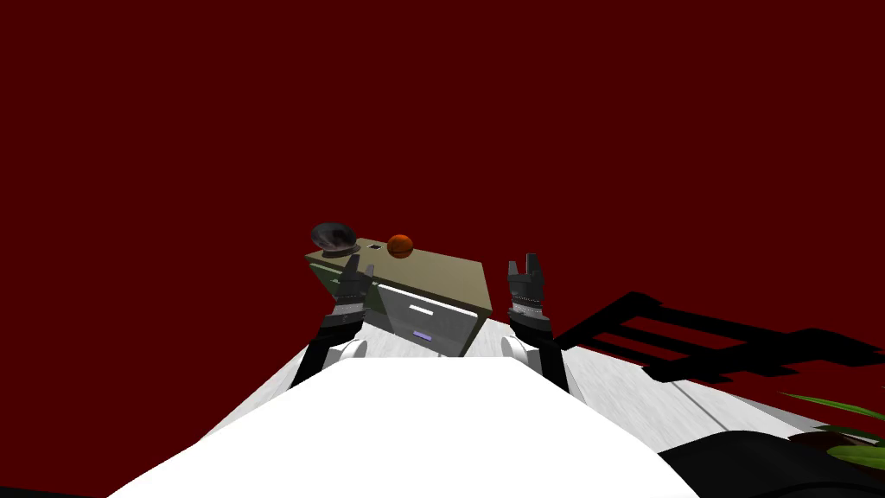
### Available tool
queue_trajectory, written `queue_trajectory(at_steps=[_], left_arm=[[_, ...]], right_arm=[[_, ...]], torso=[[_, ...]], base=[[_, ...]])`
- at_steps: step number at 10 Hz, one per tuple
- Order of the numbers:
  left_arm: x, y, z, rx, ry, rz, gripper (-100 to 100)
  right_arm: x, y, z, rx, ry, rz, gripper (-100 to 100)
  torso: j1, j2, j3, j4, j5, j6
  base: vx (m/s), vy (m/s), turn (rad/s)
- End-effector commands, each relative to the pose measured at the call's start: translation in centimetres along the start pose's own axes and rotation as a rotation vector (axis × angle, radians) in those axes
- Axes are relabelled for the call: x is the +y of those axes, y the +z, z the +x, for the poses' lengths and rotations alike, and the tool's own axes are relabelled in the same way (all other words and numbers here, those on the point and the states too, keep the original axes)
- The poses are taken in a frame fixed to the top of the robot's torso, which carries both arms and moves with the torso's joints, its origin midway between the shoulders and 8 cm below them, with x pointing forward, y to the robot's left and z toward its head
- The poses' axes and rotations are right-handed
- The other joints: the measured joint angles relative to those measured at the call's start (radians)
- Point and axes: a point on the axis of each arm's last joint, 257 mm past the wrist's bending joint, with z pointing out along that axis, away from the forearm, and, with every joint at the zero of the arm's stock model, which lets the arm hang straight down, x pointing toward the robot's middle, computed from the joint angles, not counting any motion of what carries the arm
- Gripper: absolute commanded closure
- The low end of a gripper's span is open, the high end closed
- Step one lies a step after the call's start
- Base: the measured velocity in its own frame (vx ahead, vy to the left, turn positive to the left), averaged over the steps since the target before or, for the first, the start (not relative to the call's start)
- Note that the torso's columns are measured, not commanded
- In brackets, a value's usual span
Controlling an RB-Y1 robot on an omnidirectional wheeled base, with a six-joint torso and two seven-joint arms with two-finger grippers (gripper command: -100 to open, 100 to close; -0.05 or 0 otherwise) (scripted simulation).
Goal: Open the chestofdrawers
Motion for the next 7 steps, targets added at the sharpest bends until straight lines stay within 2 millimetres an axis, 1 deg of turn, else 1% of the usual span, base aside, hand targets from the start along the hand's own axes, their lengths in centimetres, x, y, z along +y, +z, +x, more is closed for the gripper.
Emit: queue_trajectory(at_steps=[1,3,7], left_arm=[[0.00,0.00,0.00,0.000,0.000,0.000,0],[-0.01,0.00,0.00,0.000,0.000,0.000,0],[-0.02,0.00,0.00,0.000,0.000,0.000,0]], right_arm=[[0.00,0.00,0.00,0.000,0.000,0.000,0],[0.01,0.00,0.00,0.000,0.000,0.000,0],[0.02,0.00,0.00,0.000,0.000,0.000,0]], torso=[[0.000,0.040,-0.082,0.041,0.000,0.000],[0.000,0.175,-0.351,0.176,0.000,0.000],[0.000,0.470,-0.939,0.470,0.000,0.000]], base=[[0.000,0.000,0.000],[0.000,0.000,0.000],[0.000,0.000,0.000]])
